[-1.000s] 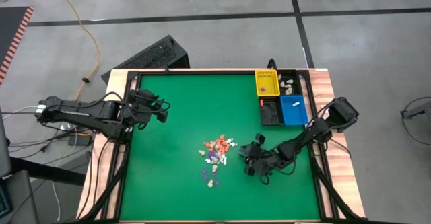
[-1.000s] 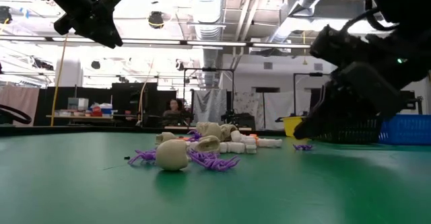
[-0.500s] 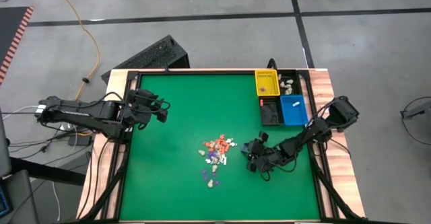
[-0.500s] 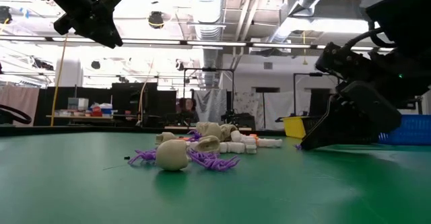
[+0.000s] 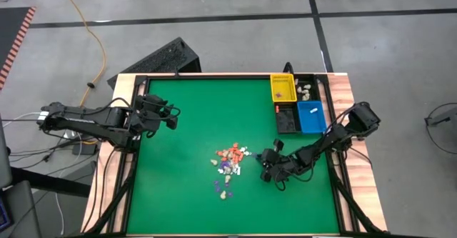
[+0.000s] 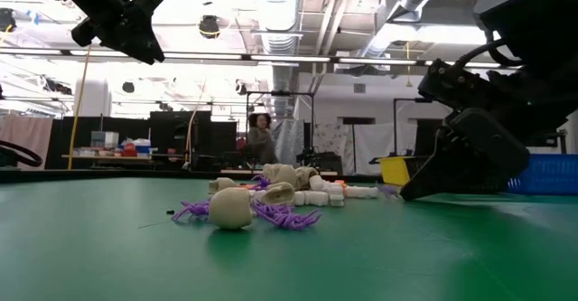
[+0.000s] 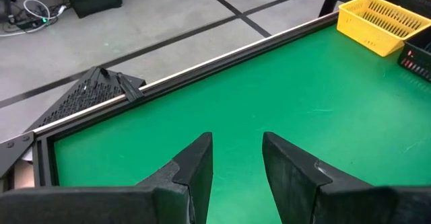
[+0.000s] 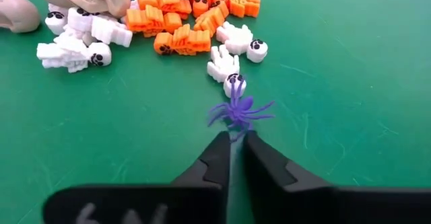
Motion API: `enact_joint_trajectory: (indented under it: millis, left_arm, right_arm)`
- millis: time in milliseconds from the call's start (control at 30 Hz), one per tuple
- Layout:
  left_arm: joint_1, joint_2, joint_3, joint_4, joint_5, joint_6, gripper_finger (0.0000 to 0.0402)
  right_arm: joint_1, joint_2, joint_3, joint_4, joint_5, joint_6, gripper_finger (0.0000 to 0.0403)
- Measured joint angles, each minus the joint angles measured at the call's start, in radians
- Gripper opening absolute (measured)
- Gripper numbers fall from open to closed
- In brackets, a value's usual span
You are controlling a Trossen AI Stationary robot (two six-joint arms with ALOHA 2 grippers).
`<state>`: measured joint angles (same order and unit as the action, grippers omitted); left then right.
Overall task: Sort Halloween decoration
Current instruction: Put the purple spider toy into the yellow basket
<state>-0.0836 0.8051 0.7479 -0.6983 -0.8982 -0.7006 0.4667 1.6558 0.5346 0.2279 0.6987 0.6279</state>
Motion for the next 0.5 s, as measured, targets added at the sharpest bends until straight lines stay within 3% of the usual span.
enact_joint_trajectory:
  millis: [200,500]
  left_arm:
    - [0.000,0.000,0.000,0.000,0.000,0.000,0.0121]
    - [0.000,0.000,0.000,-0.001,0.001,0.000,0.0121]
  right_arm:
    - [0.000,0.000,0.000,-0.002,0.002,0.000,0.0010]
    - [-0.010,0.002,0.033,-0.015,0.005,0.033,0.0005]
